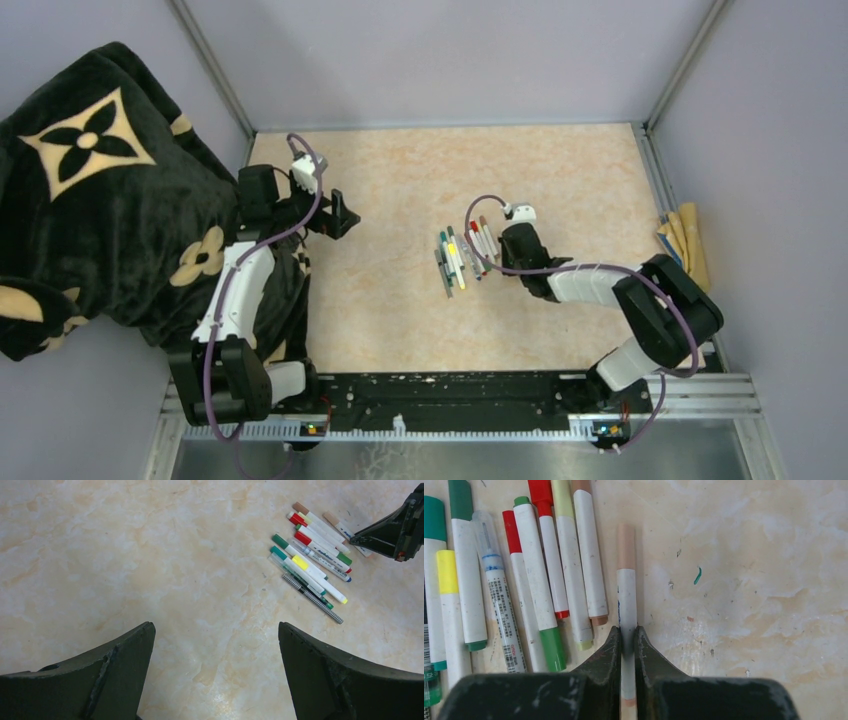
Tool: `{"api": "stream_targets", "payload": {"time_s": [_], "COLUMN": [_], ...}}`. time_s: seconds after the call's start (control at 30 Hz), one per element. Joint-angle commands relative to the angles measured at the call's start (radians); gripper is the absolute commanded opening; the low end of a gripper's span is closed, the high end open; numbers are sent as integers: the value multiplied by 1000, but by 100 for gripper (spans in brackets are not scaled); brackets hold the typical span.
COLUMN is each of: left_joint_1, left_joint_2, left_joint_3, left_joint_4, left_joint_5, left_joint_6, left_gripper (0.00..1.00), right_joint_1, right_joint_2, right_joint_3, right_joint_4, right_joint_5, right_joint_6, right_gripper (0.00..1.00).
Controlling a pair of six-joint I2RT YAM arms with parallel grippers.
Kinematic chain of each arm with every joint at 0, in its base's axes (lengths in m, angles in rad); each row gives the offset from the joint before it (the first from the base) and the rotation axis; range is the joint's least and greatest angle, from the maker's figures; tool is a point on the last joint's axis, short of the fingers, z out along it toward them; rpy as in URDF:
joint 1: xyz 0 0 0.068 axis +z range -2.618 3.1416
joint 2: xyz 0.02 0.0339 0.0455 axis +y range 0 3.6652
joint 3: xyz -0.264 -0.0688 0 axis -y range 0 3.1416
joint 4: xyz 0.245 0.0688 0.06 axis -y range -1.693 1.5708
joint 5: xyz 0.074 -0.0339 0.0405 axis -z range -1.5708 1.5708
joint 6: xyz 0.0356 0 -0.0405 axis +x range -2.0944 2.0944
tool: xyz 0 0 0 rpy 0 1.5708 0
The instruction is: Open the pen caps
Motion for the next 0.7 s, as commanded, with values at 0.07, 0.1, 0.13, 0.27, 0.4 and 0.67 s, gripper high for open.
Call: {"api": "stream_targets", "payload": {"time_s": [0.07,0.1,0.13,0.27,0.4,0.67], "left_joint_1": [2,2,2,2,2,-60], "left_joint_2": [24,26,28,36,47,79], "left_joint_3": [26,25,24,1,-22,-34], "left_joint_4": [-28,-29,-30,-31,-63,-143], "left_joint_5": [100,109,117,157,275,348], "left_joint_6": [44,50,55,108,219,437], "left_gripper": [99,99,99,99,99,99], "right_joint_1": [12,12,11,10,11,10], "right_joint_2": [-128,-151,-172,-248,-258,-161], "right_joint_3": [21,28,38,81,149,265], "right_joint_4": [-27,-36,-47,-95,-152,-162], "right_joint_5": [7,-7,-22,-138,-355,-793], "right_joint_6": [6,2,-1,-11,-19,-13], "right_gripper": [0,0,0,0,0,0]}}
